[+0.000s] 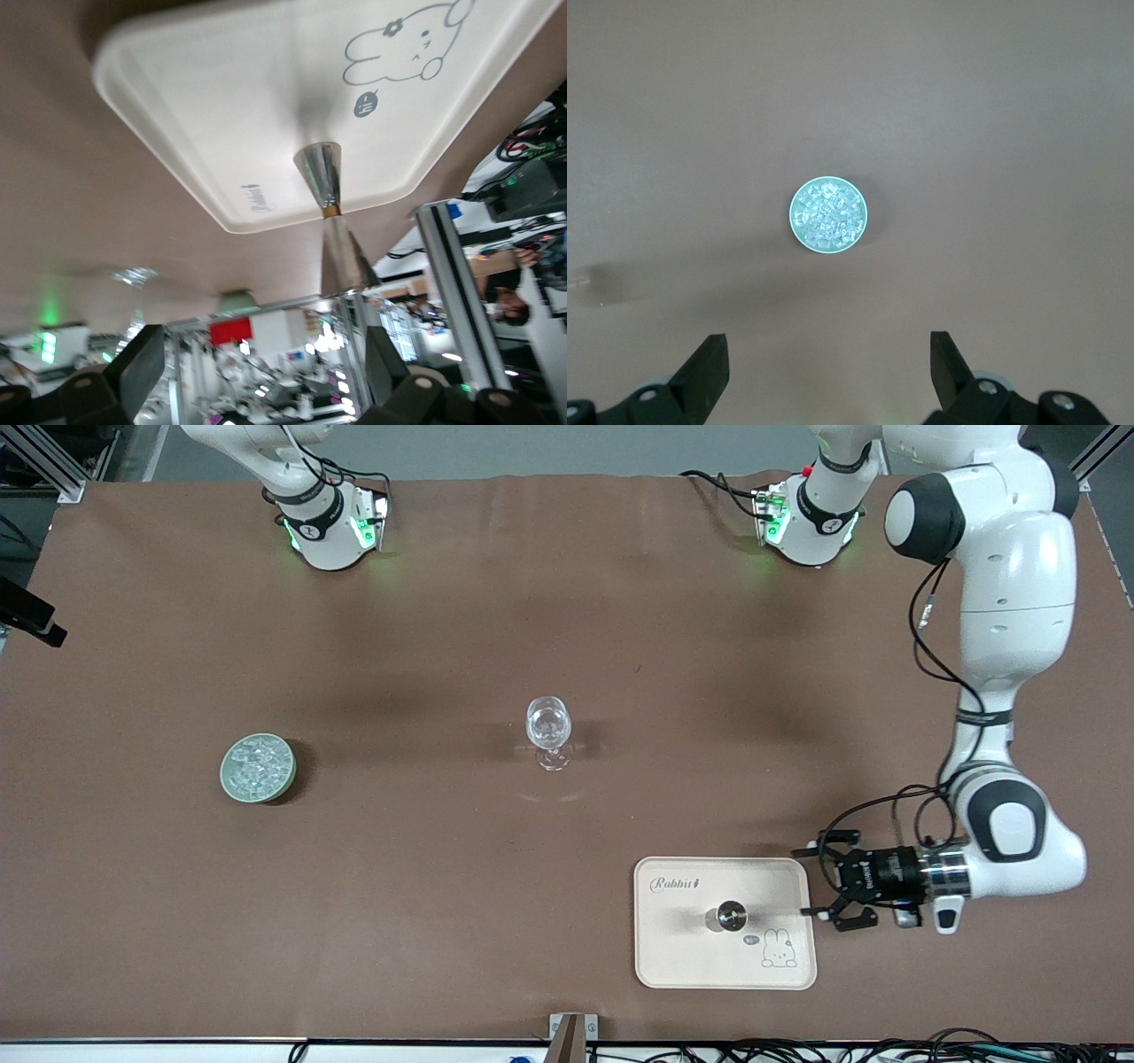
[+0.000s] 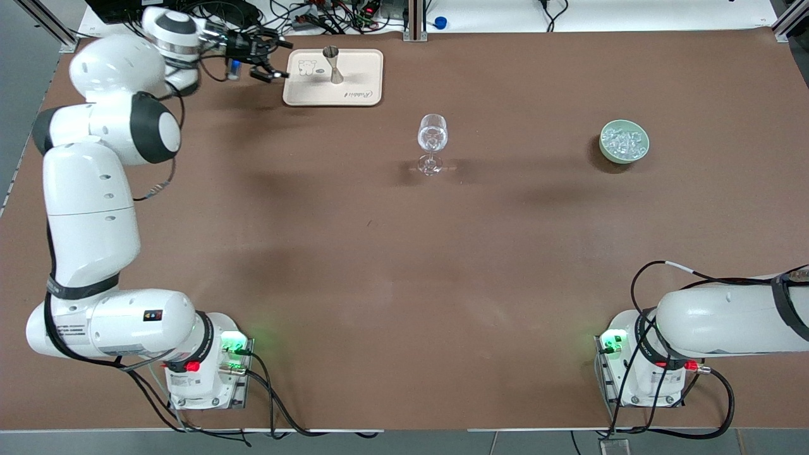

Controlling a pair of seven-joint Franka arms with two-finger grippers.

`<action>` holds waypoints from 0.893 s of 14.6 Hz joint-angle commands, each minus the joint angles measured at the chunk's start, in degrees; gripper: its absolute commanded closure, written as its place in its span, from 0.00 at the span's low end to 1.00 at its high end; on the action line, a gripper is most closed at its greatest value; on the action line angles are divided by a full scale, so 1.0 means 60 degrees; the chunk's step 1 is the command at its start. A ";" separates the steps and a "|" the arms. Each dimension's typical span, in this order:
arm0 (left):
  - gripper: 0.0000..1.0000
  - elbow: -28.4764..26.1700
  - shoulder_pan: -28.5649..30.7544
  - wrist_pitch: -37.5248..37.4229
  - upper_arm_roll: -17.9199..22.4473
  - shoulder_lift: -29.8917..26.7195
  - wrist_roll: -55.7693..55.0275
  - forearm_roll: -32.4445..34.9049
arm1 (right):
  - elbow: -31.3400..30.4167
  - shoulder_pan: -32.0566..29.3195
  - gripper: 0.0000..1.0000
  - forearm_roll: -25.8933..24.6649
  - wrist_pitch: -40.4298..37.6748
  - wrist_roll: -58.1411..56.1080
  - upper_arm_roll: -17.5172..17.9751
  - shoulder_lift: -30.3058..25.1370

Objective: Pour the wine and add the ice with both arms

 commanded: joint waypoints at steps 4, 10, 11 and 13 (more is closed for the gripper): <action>0.00 -0.0365 -0.0178 -0.0485 0.0155 -0.1811 0.2177 0.3634 | -0.0134 -0.0038 0.00 0.0137 -0.0332 -0.0220 0.0070 -0.0081; 0.00 -0.0672 -0.0281 -0.0704 -0.0547 -0.3540 0.4199 0.7446 | -0.0674 -0.0039 0.00 0.0152 0.0250 -0.0235 0.0070 -0.0242; 0.00 -0.0890 -0.0281 -0.0691 -0.0664 -0.3934 0.4404 0.7886 | -0.0807 -0.0038 0.00 0.0152 0.0471 -0.0235 0.0070 -0.0315; 0.00 -0.1431 -0.0267 -0.0690 -0.1131 -0.4753 0.4844 0.9099 | -0.0779 -0.0038 0.00 0.0152 0.0561 -0.0221 0.0084 -0.0301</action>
